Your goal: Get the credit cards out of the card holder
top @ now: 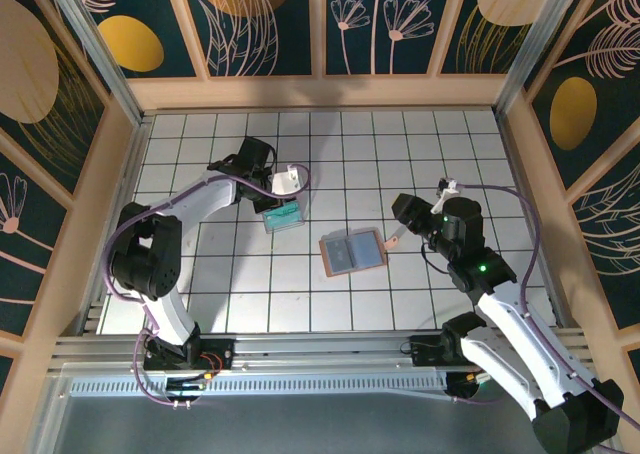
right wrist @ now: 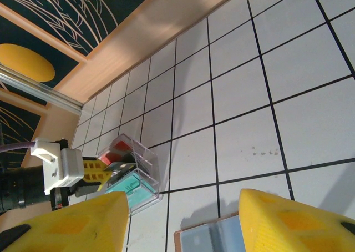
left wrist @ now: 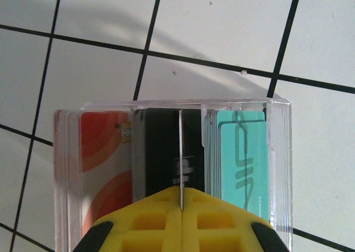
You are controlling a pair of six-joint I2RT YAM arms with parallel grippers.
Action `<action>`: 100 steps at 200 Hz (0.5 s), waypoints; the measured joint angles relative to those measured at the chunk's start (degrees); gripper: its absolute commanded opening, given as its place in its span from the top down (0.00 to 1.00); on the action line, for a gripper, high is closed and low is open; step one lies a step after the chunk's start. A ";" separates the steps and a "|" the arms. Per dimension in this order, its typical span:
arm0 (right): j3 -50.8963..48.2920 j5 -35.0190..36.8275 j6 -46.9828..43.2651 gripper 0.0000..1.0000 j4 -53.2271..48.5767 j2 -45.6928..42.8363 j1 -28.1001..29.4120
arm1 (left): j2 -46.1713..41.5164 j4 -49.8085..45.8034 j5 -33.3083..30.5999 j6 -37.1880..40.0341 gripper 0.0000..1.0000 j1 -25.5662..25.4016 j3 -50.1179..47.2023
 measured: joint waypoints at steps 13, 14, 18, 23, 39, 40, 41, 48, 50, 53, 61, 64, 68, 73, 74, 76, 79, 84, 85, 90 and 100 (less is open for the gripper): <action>0.00 -0.02 0.13 0.45 0.00 0.00 0.00 | 0.90 -0.57 -0.02 0.00 1.00 0.00 0.59; 0.00 -0.02 0.13 0.45 0.02 0.00 0.00 | 0.94 -0.61 -0.02 0.00 1.00 0.00 0.61; 0.00 -0.02 0.15 0.45 0.02 0.00 0.00 | 1.14 -0.81 -0.02 0.00 0.99 0.02 0.79; 0.00 -0.02 0.15 0.45 0.02 0.00 0.00 | 1.42 -1.09 -0.02 -0.02 0.96 0.07 1.07; 0.00 -0.02 0.15 0.45 0.02 0.00 0.00 | 2.49 -2.58 -0.04 -0.11 0.82 0.07 2.73; 0.00 -0.04 0.15 0.45 0.02 0.00 0.00 | 2.56 -2.60 -0.04 -0.13 0.81 0.07 2.84; 0.00 -0.04 0.15 0.45 0.02 0.00 0.00 | 2.62 -2.71 -0.04 -0.09 0.81 0.07 2.95; 0.00 -0.04 0.15 0.45 0.02 0.00 0.00 | 3.37 -3.56 -0.04 -0.24 0.77 0.11 4.20; 0.00 -0.04 0.15 0.45 0.02 0.00 0.00 | 3.54 -3.76 -0.07 -0.31 0.77 0.11 4.44; 0.00 -0.04 0.15 0.45 0.02 0.00 0.00 | 3.91 -4.17 -0.07 -0.61 0.76 0.15 5.11; 0.00 -0.07 0.15 0.45 0.02 0.00 0.00 | 4.66 -4.92 -0.07 -0.68 0.75 0.20 6.36; 0.00 -0.07 0.15 0.45 0.02 0.00 0.00 | 4.90 -5.16 -0.07 -0.76 0.75 0.22 6.84; 0.00 -0.09 0.15 0.45 0.02 0.00 0.00 | 5.14 -5.35 -0.07 -0.76 0.70 0.26 7.28; 0.00 -0.09 0.15 0.45 0.04 0.00 0.00 | 5.29 -5.62 -0.09 -0.90 0.66 0.28 7.72; 0.00 -0.09 0.15 0.45 0.04 0.00 0.00 | 5.31 -5.66 -0.09 -0.90 0.65 0.28 7.76; 0.00 -0.11 0.15 0.45 0.04 0.00 0.00 | 5.31 -5.77 -0.09 -0.66 0.64 0.28 7.89; 0.00 -0.15 0.15 0.45 0.04 0.00 0.00 | 5.31 -5.99 -0.11 -1.25 0.64 0.28 8.02; 0.00 -0.24 0.15 0.45 0.04 0.00 0.00 | 5.31 -6.27 -0.09 -1.14 0.64 0.28 8.22; 0.00 -0.24 0.15 0.45 0.04 0.00 0.00 | 5.31 -6.45 -0.09 -1.40 0.64 0.28 8.31; 0.00 -0.26 0.15 0.45 0.04 0.00 0.00 | 5.31 -6.67 -0.07 -1.40 0.64 0.28 8.48; 0.00 -0.26 0.15 0.46 0.04 0.00 0.00 | 5.31 -7.08 -0.07 -1.57 0.64 0.28 8.70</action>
